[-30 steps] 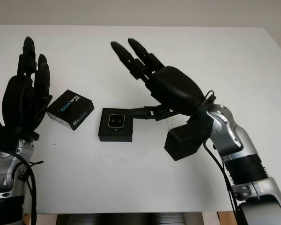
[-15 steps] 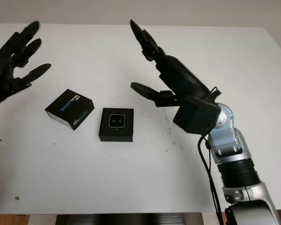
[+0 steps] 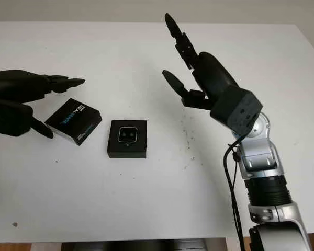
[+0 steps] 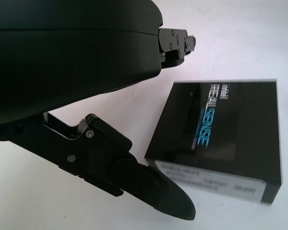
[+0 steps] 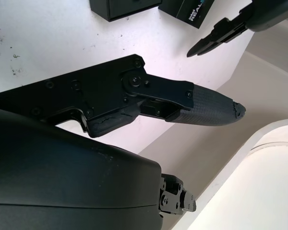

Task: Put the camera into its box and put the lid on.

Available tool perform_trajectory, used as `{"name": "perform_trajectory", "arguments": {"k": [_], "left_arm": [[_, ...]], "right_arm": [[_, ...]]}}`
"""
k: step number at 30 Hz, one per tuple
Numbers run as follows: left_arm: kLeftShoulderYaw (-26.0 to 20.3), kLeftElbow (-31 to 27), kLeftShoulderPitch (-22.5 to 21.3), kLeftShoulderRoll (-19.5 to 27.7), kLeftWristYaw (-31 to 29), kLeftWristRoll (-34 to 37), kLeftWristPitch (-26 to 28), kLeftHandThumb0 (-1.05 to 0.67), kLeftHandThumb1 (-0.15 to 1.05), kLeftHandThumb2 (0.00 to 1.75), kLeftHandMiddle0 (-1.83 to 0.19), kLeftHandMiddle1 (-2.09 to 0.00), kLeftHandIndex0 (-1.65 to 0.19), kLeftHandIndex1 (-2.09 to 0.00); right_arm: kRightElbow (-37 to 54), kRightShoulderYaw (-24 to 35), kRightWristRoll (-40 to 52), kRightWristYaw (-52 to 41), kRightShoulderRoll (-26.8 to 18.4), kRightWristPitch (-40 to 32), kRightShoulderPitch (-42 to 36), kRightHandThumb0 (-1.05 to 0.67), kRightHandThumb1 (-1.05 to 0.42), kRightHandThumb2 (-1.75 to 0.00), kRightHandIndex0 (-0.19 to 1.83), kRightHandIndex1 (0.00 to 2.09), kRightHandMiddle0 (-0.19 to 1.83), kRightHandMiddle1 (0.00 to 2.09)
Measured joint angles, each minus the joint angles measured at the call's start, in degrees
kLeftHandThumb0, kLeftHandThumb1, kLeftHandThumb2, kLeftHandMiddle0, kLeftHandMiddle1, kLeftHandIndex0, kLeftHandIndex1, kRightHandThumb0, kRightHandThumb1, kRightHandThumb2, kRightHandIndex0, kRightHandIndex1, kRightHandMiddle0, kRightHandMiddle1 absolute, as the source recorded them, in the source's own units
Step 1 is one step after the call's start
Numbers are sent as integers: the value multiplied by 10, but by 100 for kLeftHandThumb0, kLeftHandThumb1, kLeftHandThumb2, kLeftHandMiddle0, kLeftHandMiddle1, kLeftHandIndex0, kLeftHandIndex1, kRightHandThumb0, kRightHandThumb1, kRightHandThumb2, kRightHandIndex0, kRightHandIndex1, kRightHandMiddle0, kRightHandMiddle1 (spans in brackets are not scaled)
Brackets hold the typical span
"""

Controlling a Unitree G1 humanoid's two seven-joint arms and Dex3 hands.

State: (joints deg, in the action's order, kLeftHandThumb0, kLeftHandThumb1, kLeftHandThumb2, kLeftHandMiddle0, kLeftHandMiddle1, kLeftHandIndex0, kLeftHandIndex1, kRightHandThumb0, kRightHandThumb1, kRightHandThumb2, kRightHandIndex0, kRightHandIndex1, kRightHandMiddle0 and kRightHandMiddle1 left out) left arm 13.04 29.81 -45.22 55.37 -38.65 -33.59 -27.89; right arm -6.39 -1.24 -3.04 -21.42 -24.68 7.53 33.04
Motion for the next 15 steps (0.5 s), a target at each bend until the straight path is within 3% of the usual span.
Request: {"name": "perform_trajectory", "arguments": {"k": [15], "left_arm": [[46, 106, -47, -24, 98, -74, -13, -69, 81, 5, 19, -1, 19, 0]], "right_arm": [[-20, 2, -1, 9, 8, 28, -8, -74, -105, -66, -15, 5, -13, 5]]}}
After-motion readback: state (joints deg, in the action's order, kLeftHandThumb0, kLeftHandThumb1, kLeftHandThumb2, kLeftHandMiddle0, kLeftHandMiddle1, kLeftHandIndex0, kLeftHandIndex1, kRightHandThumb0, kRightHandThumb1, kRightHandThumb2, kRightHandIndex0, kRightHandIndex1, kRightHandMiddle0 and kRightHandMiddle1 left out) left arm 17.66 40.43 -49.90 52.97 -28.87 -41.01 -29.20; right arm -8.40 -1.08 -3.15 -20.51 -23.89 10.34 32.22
